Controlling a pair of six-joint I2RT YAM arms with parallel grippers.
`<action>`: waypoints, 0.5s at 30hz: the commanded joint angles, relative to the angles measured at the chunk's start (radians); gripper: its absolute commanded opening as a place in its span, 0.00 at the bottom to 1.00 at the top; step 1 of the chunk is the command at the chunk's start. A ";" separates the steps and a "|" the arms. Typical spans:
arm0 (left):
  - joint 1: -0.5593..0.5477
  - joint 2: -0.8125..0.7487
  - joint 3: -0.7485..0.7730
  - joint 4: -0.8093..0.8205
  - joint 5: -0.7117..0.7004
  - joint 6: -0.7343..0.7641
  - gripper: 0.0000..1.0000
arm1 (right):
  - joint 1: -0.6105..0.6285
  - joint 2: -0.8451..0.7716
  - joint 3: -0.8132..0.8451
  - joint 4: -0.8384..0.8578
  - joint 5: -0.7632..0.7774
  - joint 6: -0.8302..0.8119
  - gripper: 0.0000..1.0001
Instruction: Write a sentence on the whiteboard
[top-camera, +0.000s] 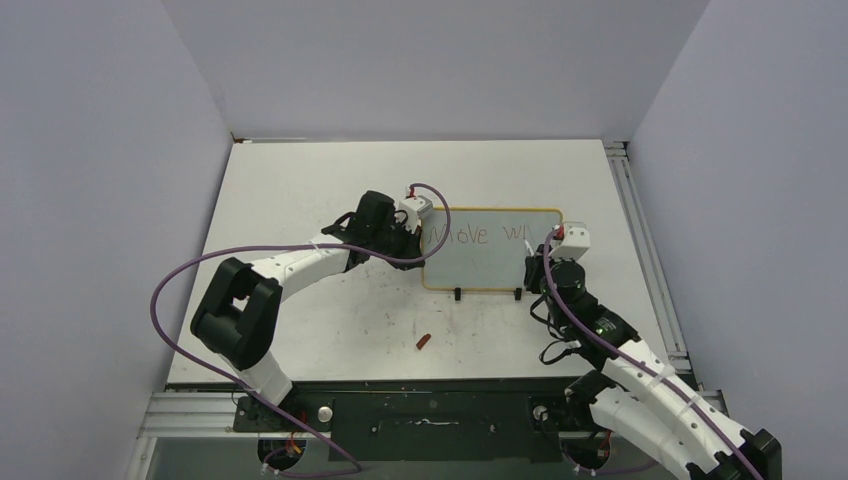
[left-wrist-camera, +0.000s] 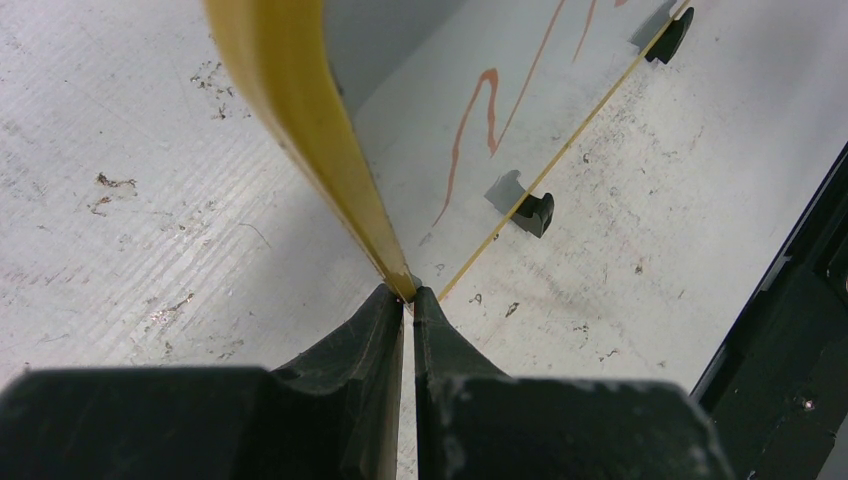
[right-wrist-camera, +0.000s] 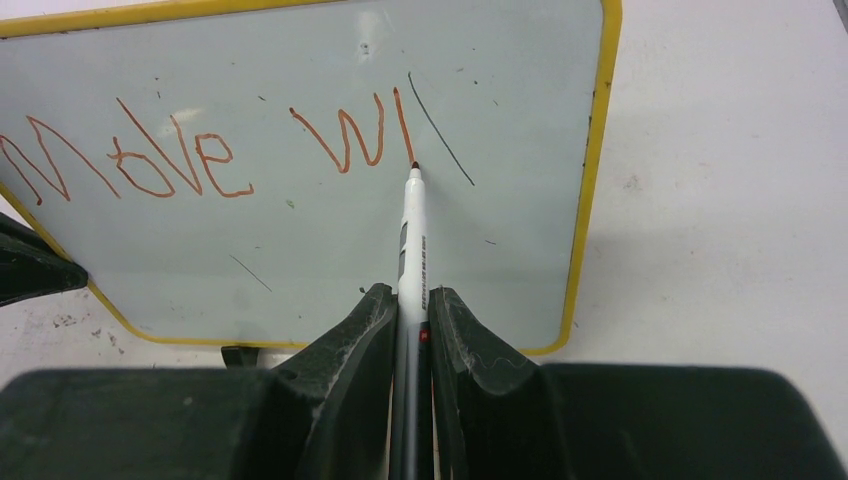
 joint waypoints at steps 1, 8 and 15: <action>-0.007 -0.027 0.034 -0.007 -0.010 0.021 0.04 | -0.008 -0.047 0.034 -0.008 0.001 -0.009 0.05; -0.007 -0.026 0.034 -0.006 -0.011 0.021 0.04 | -0.007 -0.082 0.044 0.052 -0.016 -0.057 0.05; -0.006 -0.027 0.036 -0.007 -0.009 0.021 0.04 | -0.009 -0.026 0.074 0.129 -0.013 -0.109 0.05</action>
